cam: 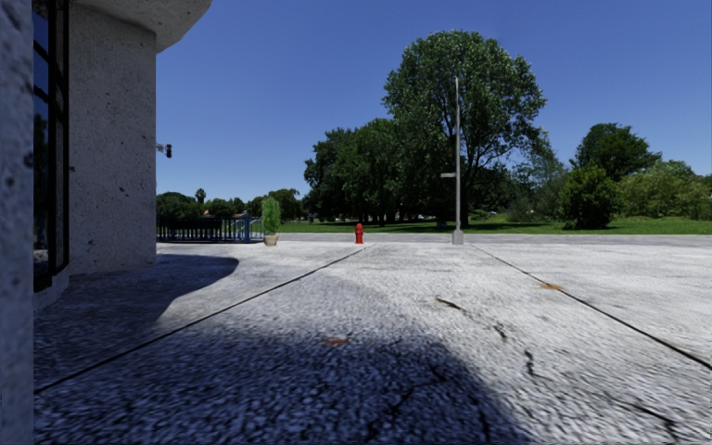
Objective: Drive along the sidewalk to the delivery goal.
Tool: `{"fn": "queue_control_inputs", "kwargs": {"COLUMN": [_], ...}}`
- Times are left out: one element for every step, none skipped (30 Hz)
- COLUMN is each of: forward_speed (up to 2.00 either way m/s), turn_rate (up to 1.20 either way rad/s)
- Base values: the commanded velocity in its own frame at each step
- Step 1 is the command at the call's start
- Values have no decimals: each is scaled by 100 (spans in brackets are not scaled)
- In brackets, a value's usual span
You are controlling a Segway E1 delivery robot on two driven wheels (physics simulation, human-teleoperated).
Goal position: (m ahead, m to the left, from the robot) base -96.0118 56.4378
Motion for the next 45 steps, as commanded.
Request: {"fn": "queue_control_inputs", "kwargs": {"forward_speed": [200, 200, 200, 200, 200, 200, 200, 200, 200, 200, 200, 200, 200, 200, 200, 200, 200, 200, 200, 200, 200, 200, 200, 200, 200, 200, 200, 200, 200, 200, 200, 200, 200, 200, 200, 200, 200, 200, 200, 200, 200, 200, 200, 200, 200], "turn_rate": [0, 0, 4, 9, 16, 16, 20, 21, 21, 21, 21, 21, 22, 24, 26, 26, 27, 27, 27, 27, 27, 27, 27, 27, 27, 27, 28, 29, 29, 29, 29, 29, 29, 29, 30, 30, 30, 30, 30, 30, 30, 30, 30, 30, 33]}}
